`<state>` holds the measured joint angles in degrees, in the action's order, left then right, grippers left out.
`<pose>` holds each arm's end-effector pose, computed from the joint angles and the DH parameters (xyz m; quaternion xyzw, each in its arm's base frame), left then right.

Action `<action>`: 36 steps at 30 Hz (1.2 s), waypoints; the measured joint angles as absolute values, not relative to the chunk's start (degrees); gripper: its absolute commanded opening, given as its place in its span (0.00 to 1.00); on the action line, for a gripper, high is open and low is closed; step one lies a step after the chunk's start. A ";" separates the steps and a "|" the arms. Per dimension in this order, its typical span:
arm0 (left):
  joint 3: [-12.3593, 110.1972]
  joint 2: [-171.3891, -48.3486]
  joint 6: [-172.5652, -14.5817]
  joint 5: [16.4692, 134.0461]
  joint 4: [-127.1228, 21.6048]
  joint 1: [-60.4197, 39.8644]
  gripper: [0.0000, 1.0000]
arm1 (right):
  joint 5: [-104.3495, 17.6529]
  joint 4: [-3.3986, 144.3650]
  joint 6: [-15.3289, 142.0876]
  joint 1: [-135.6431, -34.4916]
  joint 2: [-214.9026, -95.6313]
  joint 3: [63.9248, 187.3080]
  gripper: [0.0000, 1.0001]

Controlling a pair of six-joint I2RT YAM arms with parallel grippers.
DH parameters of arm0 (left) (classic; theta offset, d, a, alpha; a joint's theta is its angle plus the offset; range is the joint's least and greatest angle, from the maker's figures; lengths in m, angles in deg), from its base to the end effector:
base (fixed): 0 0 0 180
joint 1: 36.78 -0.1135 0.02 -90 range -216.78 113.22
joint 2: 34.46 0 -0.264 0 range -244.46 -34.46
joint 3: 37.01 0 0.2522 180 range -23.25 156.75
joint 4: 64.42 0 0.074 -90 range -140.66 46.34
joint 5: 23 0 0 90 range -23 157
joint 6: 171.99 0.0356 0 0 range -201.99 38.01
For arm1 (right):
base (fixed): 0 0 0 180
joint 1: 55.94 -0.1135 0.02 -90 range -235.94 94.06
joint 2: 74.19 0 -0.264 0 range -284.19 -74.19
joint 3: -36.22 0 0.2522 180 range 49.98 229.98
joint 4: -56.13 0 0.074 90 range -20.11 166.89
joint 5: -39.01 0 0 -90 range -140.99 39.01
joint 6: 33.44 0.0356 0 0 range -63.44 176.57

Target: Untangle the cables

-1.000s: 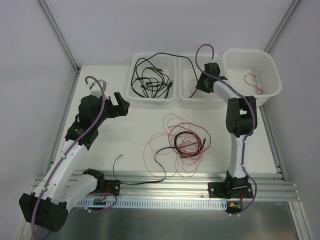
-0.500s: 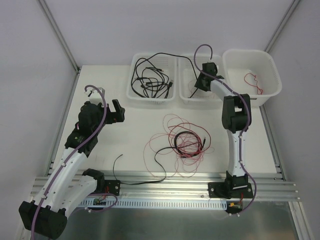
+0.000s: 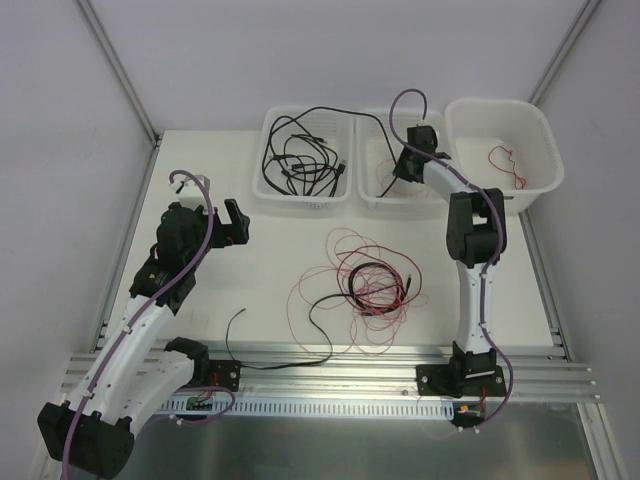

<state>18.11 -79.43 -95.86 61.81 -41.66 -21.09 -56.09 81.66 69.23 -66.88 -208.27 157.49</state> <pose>0.1821 -0.0478 0.3206 -0.0159 0.7800 -0.1252 0.6129 0.5263 0.0985 0.1793 0.0330 0.8988 0.0498 0.4343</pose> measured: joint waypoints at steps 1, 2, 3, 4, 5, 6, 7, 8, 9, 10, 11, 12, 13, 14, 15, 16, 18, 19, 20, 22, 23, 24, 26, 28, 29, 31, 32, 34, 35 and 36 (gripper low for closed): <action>18.09 -79.39 -95.84 61.78 -41.66 -21.09 0.99 | -56.05 81.33 69.06 -66.88 -207.28 156.28 0.01; 18.07 -79.32 -95.86 61.76 -41.64 -21.09 0.99 | -56.03 81.07 68.79 -66.88 -206.06 155.08 0.01; 18.05 -79.24 -95.84 61.74 -41.66 -21.09 0.99 | -55.94 81.02 68.42 -66.88 -204.84 154.29 0.01; 18.05 -79.11 -95.84 61.74 -41.64 -21.09 0.99 | -55.79 81.00 67.96 -66.90 -203.20 153.51 0.01; 18.05 -78.97 -95.84 61.72 -41.64 -21.09 0.99 | -55.61 80.96 67.46 -66.92 -201.36 153.07 0.01; 18.05 -78.76 -95.84 61.67 -41.66 -21.09 0.99 | -55.35 80.70 66.89 -66.99 -199.33 152.87 0.01; 18.05 -78.54 -95.84 61.52 -41.64 -21.09 0.99 | -55.02 80.39 66.21 -67.12 -197.19 152.85 0.01; 18.05 -78.30 -95.84 61.39 -41.66 -21.09 0.99 | -54.76 79.87 65.54 -67.32 -194.87 152.85 0.01; 18.05 -78.08 -95.84 61.24 -41.68 -21.09 0.99 | -54.52 79.34 64.99 -67.58 -192.90 152.90 0.01; 18.05 -77.86 -95.84 60.93 -41.68 -21.09 0.99 | -54.26 78.82 64.31 -67.97 -190.52 153.07 0.01; 18.05 -77.68 -95.84 60.69 -41.68 -21.09 0.99 | -53.75 78.60 63.66 -68.50 -188.33 153.64 0.01; 18.05 -77.53 -95.84 60.45 -41.68 -21.09 0.99 | -52.92 78.25 63.11 -69.11 -186.56 154.53 0.01; 18.05 -77.42 -95.84 60.38 -41.68 -21.09 0.99 | -52.09 77.77 62.61 -69.92 -185.10 155.63 0.01; 18.05 -77.34 -95.84 60.30 -41.70 -21.09 0.99 | -51.46 77.24 62.15 -70.77 -183.94 156.63 0.01; 18.05 -77.29 -95.84 60.28 -41.68 -21.09 0.99 | -50.80 76.61 61.78 -71.86 -183.02 157.51 0.01; 18.03 -77.20 -95.84 60.25 -41.68 -21.09 0.99 | -50.34 76.08 61.56 -72.74 -182.48 158.03 0.01; 18.03 -77.05 -95.86 60.14 -41.68 -21.12 0.99 | -49.78 74.53 61.08 -75.56 -181.62 158.29 0.01; 18.03 -77.01 -95.86 59.99 -41.70 -21.12 0.99 | -49.60 73.94 60.93 -76.72 -181.60 158.21 0.01; 18.03 -76.96 -95.84 59.88 -41.70 -21.12 0.99 | -49.56 73.02 60.79 -78.07 -181.67 157.81 0.01; 17.94 -76.77 -95.86 59.64 -41.73 -21.12 0.99 | -49.65 71.60 60.82 -80.76 -182.32 156.74 0.01; 17.85 -76.66 -95.86 59.40 -41.73 -21.12 0.99 | -49.73 70.82 60.90 -81.87 -182.91 156.33 0.01; 17.72 -76.55 -95.86 59.23 -41.75 -21.12 0.99 | -49.97 69.96 61.25 -82.81 -183.61 155.87 0.01; 17.46 -76.44 -95.86 58.94 -41.73 -21.12 0.99 | -51.26 67.54 62.35 -83.86 -184.73 153.97 0.01; 17.28 -76.44 -95.86 58.88 -41.70 -21.12 0.99 | -52.99 64.98 63.94 -84.19 -185.56 150.49 0.01; 17.24 -76.44 -95.86 58.88 -41.70 -21.12 0.99 | -53.80 63.93 64.71 -84.12 -186.24 149.16 0.01; 17.22 -76.44 -95.86 58.88 -41.73 -21.12 0.99 | -55.07 62.34 66.04 -83.84 -188.53 148.28 0.01; 17.22 -76.44 -95.86 58.88 -41.70 -21.12 0.99 | -55.46 61.20 66.65 -83.64 -190.00 148.28 0.01; 17.20 -76.44 -95.86 58.88 -41.70 -21.12 0.99 | -56.18 59.54 67.74 -83.40 -192.68 148.44 0.01; 17.20 -76.44 -95.86 58.88 -41.73 -21.14 0.99 | -56.51 59.19 68.42 -83.36 -194.28 148.79 0.01; 17.20 -76.44 -95.86 58.85 -41.70 -21.14 0.99 | -56.92 58.93 69.08 -83.36 -195.83 149.07 0.01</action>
